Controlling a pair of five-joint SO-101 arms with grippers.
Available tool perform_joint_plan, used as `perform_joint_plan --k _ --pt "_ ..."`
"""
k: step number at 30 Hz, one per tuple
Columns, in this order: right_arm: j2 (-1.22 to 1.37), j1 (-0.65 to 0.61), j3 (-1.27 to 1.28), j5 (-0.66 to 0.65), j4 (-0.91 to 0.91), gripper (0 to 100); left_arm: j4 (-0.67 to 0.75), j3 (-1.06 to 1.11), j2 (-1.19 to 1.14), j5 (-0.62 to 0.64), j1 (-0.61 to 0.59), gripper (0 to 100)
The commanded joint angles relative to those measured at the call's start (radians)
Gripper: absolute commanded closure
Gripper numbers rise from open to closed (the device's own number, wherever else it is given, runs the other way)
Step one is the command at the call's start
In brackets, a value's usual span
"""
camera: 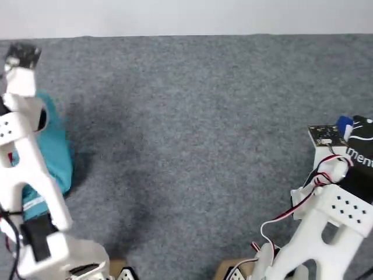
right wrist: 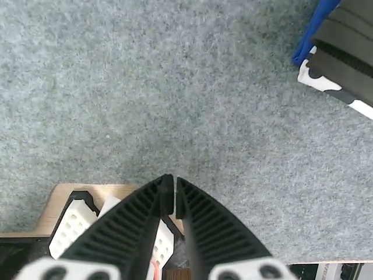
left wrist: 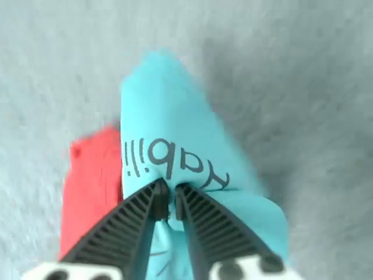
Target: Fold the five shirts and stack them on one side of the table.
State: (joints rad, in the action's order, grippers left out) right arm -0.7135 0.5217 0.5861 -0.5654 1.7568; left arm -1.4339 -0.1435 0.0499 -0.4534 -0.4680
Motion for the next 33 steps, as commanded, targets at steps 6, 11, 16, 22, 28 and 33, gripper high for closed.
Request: perform_joint_plan --k 6,11,16,22,28,33 --pt "-0.031 0.008 -0.006 0.009 0.035 98.9 -0.078 -0.225 0.31 0.189 0.399 100" --pt "-0.031 0.008 -0.006 0.009 0.035 98.9 -0.078 -0.28 0.381 0.218 0.695 100" --pt "-0.031 0.008 -0.006 0.009 0.035 98.9 -0.121 -0.174 0.302 0.218 0.799 100" --pt "-0.031 0.01 -0.006 0.009 0.035 98.9 -0.097 0.002 0.114 0.218 0.733 99" --pt "-0.031 0.012 -0.006 0.009 0.035 98.9 -0.144 0.002 -0.008 0.218 0.649 89" --pt "-0.028 0.012 -0.005 0.009 0.035 98.9 -0.233 -0.019 0.02 0.212 0.62 85"
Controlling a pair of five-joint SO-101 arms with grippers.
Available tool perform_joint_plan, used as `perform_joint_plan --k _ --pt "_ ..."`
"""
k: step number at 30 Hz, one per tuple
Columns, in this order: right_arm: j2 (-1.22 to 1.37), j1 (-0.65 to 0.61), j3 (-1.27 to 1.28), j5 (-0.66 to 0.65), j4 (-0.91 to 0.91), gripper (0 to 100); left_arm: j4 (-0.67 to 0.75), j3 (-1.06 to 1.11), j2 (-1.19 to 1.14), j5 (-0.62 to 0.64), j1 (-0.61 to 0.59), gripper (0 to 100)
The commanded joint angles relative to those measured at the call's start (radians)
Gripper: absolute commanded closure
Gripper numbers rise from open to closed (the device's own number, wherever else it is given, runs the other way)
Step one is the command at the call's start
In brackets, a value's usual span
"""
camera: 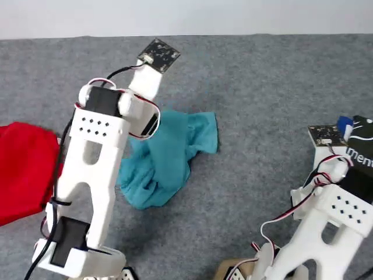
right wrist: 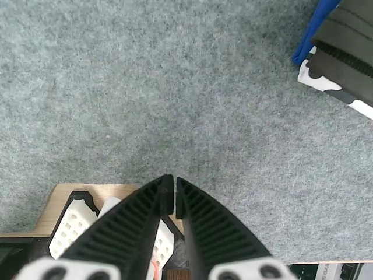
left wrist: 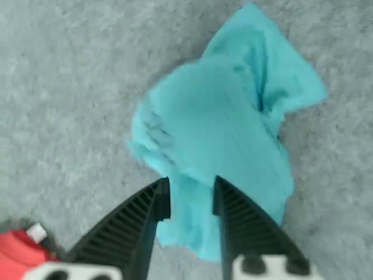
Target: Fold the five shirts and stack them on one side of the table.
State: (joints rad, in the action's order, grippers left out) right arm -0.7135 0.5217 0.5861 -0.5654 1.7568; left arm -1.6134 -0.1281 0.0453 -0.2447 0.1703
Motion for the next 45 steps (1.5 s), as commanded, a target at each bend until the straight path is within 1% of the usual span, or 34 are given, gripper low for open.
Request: perform_joint_plan --k 1,5,7,8,11,13,16,19,24,27,29,31,33,37,39,45 --pt "-0.028 0.012 -0.005 0.009 0.035 98.9 -0.077 -0.036 0.034 0.002 -0.018 85" --pt "-0.028 0.007 -0.005 0.009 0.035 98.9 -0.132 -0.033 0.08 0.002 -0.02 85" --pt "-0.03 -0.001 -0.005 0.012 0.033 98.8 -0.14 -0.033 0.11 0.006 -0.057 86" --pt "-0.028 -0.024 -0.008 0.014 0.033 98.8 -0.137 -0.033 0.135 0.008 -0.084 86" --pt "-0.022 -0.173 -0.017 0.029 0.033 98.7 -0.133 -0.033 0.215 0.009 -0.19 87" --pt "-0.008 -0.297 -0.044 0.078 0.025 98.7 -0.138 -0.027 0.256 0.005 -0.284 90" --pt "0.067 -0.496 -0.123 0.15 0.013 98.7 -0.138 0.05 0.31 0.002 -0.44 91" --pt "0.206 -0.659 -0.241 0.219 0.018 98.7 -0.138 0.153 0.368 -0.017 -0.575 91" --pt "0.484 -0.849 -0.468 0.315 0.038 98.7 -0.132 0.331 0.512 -0.101 -0.743 91" --pt "0.61 -0.947 -0.569 0.356 0.038 96.5 -0.129 0.44 0.603 -0.133 -0.79 91" --pt "0.677 -1.001 -0.618 0.399 0.038 91.3 -0.106 0.521 0.66 -0.155 -0.807 91" --pt "0.737 -1.052 -0.657 0.468 0.038 84.6 -0.068 0.602 0.718 -0.173 -0.827 91" --pt "0.791 -1.095 -0.694 0.543 0.038 80.1 -0.025 0.676 0.77 -0.186 -0.848 91" --pt "0.889 -1.187 -0.79 0.703 0.038 80.0 0.043 0.799 0.856 -0.222 -0.888 91" --pt "0.938 -1.224 -0.844 0.752 0.038 79.9 0.064 0.849 0.885 -0.229 -0.905 91" --pt "1.086 -1.276 -1.007 0.77 0.038 80.1 0.087 0.94 0.924 -0.229 -0.937 91"
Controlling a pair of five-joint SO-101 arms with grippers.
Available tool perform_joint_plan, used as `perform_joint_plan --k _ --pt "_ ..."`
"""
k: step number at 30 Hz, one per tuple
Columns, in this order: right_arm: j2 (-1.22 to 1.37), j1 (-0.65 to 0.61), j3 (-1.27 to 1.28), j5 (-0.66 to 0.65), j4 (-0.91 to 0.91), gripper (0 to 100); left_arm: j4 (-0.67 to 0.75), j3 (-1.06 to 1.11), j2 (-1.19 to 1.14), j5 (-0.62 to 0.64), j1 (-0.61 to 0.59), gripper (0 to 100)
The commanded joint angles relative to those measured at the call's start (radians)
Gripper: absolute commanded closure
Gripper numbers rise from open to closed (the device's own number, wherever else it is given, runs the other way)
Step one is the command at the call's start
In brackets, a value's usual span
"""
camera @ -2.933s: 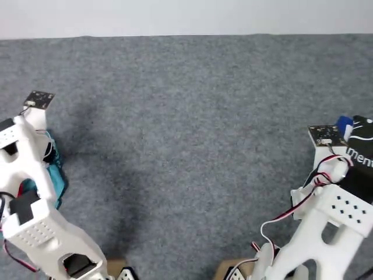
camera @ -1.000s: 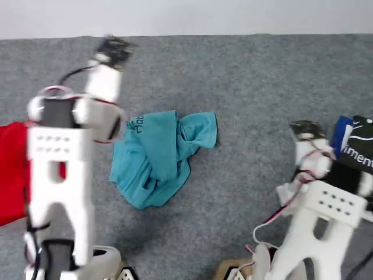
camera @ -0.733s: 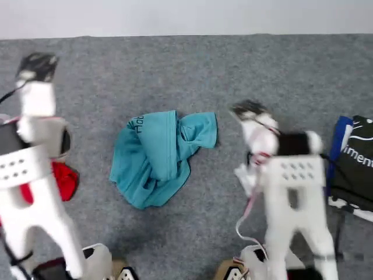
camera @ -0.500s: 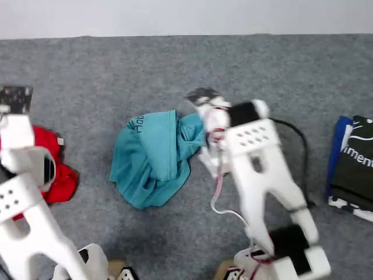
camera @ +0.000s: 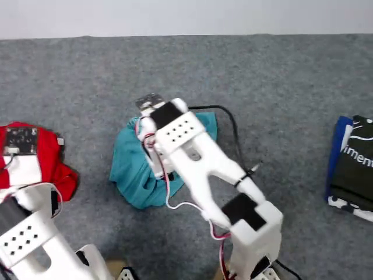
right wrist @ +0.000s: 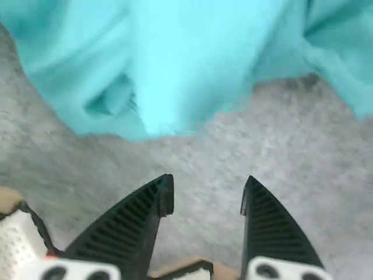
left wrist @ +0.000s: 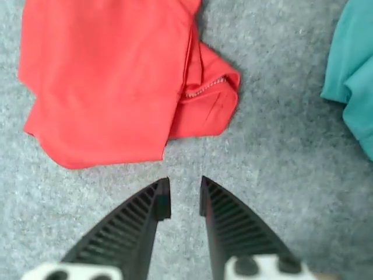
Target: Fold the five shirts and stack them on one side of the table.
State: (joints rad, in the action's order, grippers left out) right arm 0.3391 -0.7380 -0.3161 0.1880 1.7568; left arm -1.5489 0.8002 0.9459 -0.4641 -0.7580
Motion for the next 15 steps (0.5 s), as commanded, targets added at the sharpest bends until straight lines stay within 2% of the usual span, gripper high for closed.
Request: perform_joint_plan --k 1,15 --pt "0.059 -0.018 -0.129 0.017 0.038 80.1 0.021 0.018 0.025 -0.009 -0.015 91" --pt "0.372 -0.018 -0.354 0.02 0.033 80.1 0.023 0.019 0.025 -0.009 -0.041 91"
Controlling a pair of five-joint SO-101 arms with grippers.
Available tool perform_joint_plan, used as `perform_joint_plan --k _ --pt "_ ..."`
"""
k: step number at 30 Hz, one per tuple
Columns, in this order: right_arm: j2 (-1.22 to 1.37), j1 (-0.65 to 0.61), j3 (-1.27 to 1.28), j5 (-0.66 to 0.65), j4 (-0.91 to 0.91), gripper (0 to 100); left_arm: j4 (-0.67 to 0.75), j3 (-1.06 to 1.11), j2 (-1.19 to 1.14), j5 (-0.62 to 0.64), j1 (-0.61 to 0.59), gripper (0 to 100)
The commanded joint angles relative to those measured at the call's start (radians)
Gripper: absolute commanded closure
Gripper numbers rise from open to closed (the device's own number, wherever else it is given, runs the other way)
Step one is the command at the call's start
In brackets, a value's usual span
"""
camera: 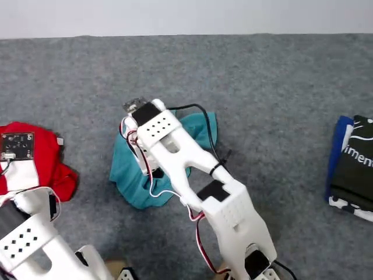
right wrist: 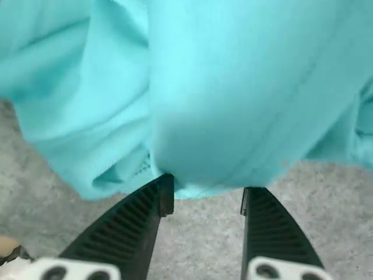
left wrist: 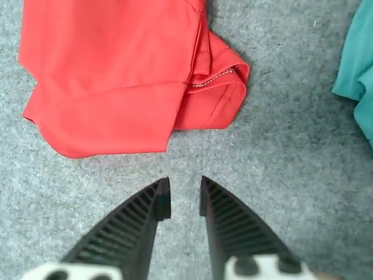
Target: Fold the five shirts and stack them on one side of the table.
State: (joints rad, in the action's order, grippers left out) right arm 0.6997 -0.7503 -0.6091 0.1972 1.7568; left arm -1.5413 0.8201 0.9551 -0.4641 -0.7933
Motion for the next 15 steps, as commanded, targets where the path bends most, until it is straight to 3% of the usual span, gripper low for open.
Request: perform_joint_plan --k 1,5,8,10,15 --pt "0.027 -0.005 -0.069 0.011 0.031 80.1 0.015 -0.001 0.015 -0.009 -0.006 91" --pt "0.065 -0.005 -0.106 0.006 0.033 81.4 0.015 -0.001 0.015 -0.009 -0.006 91" --pt "0.07 0.001 -0.127 -0.015 0.033 92.0 0.015 -0.001 0.015 -0.011 -0.006 91" --pt "0.073 0.001 -0.13 -0.098 0.033 99.1 0.015 -0.001 0.015 -0.011 -0.006 91" --pt "0.039 0.051 -0.133 -0.153 0.038 98.7 0.015 -0.001 0.015 -0.011 -0.006 91"
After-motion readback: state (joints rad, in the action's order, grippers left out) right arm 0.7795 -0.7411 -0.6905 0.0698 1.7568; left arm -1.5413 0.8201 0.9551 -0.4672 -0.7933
